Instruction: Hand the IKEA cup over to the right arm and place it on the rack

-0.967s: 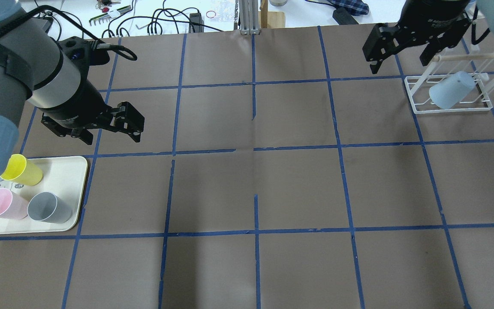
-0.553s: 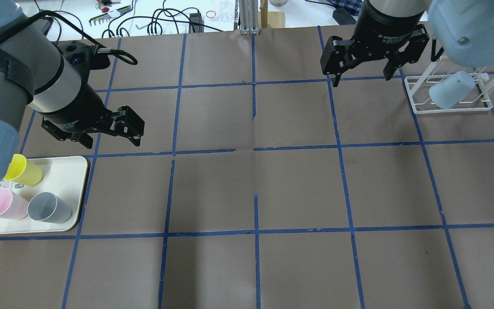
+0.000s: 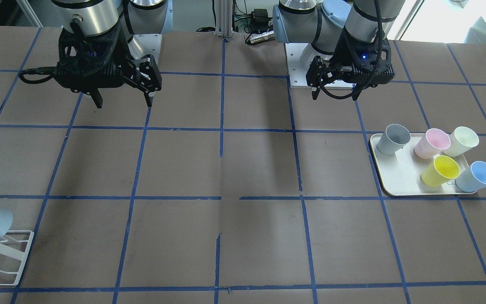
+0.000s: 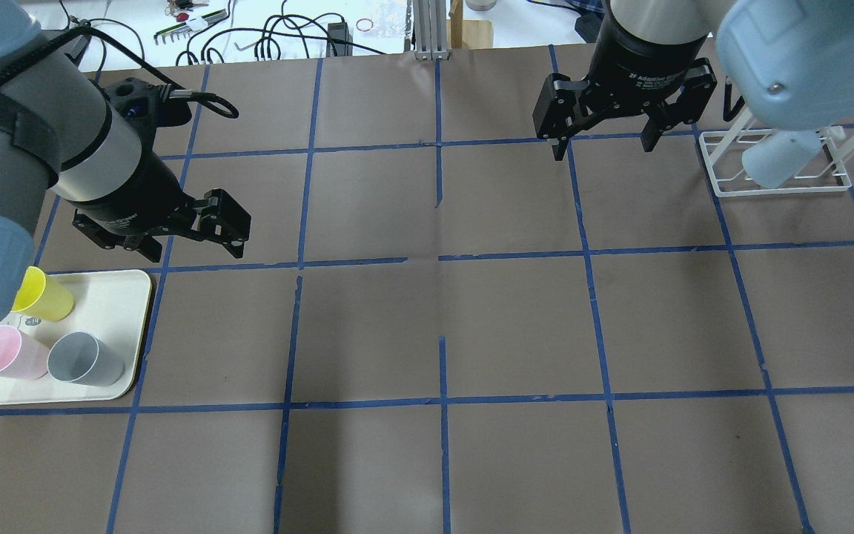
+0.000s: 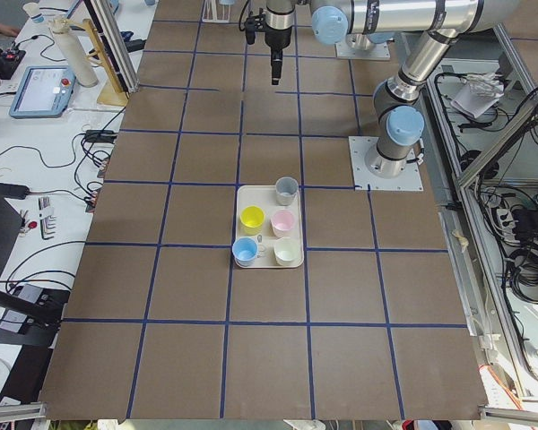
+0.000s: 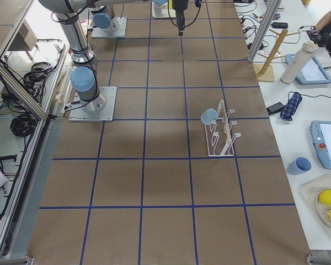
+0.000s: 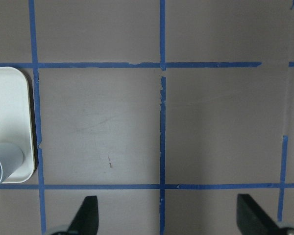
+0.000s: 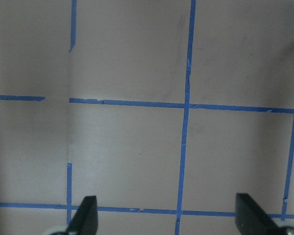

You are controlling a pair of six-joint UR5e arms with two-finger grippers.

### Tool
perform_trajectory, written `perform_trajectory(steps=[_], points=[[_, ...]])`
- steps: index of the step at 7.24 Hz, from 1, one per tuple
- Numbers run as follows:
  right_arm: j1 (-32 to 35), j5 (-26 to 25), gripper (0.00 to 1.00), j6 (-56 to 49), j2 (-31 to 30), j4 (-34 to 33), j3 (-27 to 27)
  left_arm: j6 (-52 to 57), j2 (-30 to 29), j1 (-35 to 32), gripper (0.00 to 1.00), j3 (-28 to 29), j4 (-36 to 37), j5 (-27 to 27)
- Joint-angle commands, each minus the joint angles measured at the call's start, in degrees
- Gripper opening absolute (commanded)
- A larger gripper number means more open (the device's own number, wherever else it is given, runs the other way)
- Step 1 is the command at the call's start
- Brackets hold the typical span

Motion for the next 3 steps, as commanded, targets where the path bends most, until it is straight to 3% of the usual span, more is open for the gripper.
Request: perform_trajectory(steps=[1,3], points=[[-0.1,-0.4,1.00,3.7,0.0,0.4,0.0,0.0,0.7,0.1,1.00,0.2,-0.2,0.2],[-0.1,-0.5,1.00,3.3,0.0,0.4,0.0,0.0,1.5,0.1,1.00,0.1,-0.9,0.4]])
